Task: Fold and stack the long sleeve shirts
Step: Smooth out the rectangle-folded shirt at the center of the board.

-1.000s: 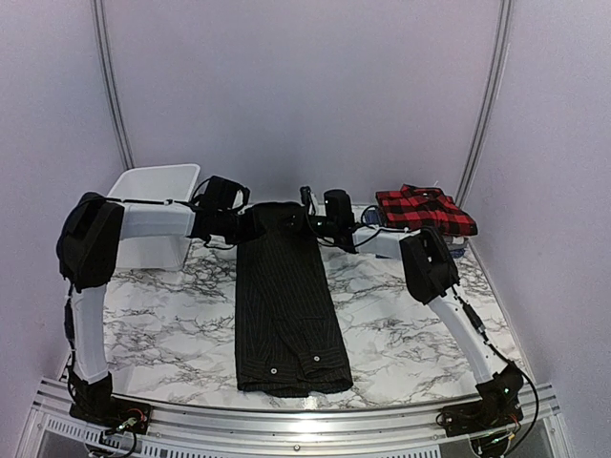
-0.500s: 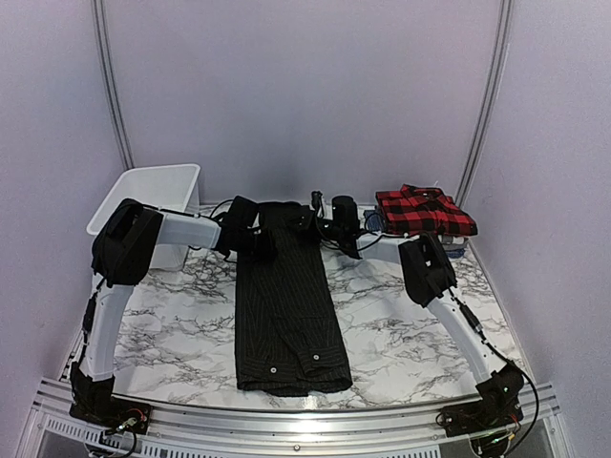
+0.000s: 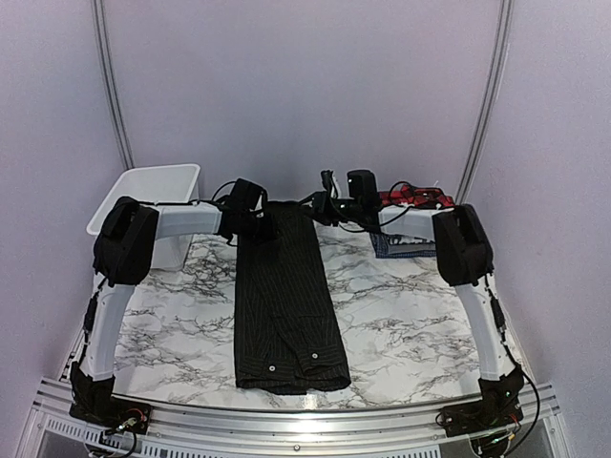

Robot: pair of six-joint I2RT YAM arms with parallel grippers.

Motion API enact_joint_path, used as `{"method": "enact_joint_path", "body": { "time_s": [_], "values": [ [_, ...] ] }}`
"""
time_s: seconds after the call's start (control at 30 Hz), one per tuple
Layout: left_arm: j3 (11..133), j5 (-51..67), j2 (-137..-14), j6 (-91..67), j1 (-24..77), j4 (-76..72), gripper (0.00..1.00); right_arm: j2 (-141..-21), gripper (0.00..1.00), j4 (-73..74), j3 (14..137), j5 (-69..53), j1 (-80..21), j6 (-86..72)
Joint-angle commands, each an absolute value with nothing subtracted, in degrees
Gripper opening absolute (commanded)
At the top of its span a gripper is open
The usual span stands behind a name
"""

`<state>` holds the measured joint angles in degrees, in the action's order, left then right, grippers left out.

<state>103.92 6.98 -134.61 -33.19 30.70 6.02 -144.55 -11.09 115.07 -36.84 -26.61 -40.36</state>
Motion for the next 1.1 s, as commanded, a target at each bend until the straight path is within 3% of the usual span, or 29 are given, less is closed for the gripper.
{"method": "enact_joint_path", "body": {
  "time_s": [0.0, 0.23, 0.47, 0.73, 1.07],
  "values": [
    [101.6, 7.3, -126.2, -30.3, 31.4, 9.0, 0.38, -129.3, 0.46, -8.9, 101.4, -35.6, -26.8, -32.7],
    [85.5, 9.7, -112.3, -30.7, 34.5, 9.1, 0.4, -109.6, 0.47, -10.1, 72.8, -34.5, -29.5, -27.9],
    [66.4, 11.1, -97.1, -34.5, 38.6, 7.3, 0.36, -95.2, 0.46, -5.6, 55.4, -33.4, -35.2, -25.3],
    [46.9, 16.1, -84.5, -40.0, 44.2, 5.7, 0.28, -87.5, 0.44, -2.0, 46.1, -32.7, -43.7, -25.7],
    [34.5, 22.7, -76.9, -44.6, 49.6, 0.7, 0.29, -87.2, 0.41, -0.9, 39.8, -32.6, -50.7, -28.4]
  ]
}}
